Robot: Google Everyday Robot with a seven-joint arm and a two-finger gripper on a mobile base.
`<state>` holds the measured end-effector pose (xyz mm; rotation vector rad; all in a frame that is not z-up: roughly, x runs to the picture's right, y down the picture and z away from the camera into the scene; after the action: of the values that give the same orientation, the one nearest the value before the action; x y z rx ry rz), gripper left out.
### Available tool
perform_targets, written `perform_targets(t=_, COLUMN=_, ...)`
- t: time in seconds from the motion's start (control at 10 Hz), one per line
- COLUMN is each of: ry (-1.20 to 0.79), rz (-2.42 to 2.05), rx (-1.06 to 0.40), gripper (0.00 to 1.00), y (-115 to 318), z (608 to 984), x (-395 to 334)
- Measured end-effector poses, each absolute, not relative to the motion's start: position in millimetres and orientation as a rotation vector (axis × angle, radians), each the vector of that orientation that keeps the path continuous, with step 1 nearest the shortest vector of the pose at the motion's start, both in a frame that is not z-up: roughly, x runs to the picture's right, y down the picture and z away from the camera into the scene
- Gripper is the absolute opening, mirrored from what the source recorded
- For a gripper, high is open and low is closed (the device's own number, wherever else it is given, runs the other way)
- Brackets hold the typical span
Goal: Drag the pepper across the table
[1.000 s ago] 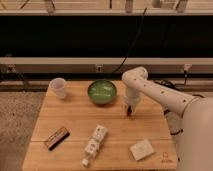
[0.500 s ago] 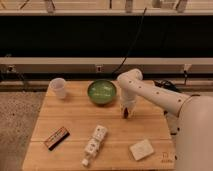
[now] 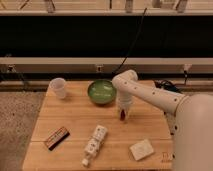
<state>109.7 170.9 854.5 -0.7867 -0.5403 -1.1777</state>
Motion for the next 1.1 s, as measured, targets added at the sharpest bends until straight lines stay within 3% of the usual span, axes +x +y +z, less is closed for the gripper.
perform_targets(t=1.1, ry=-0.694, rz=-1.329, rx=-0.754, gripper=0.00, y=191.8, z=839.3, x=46.5)
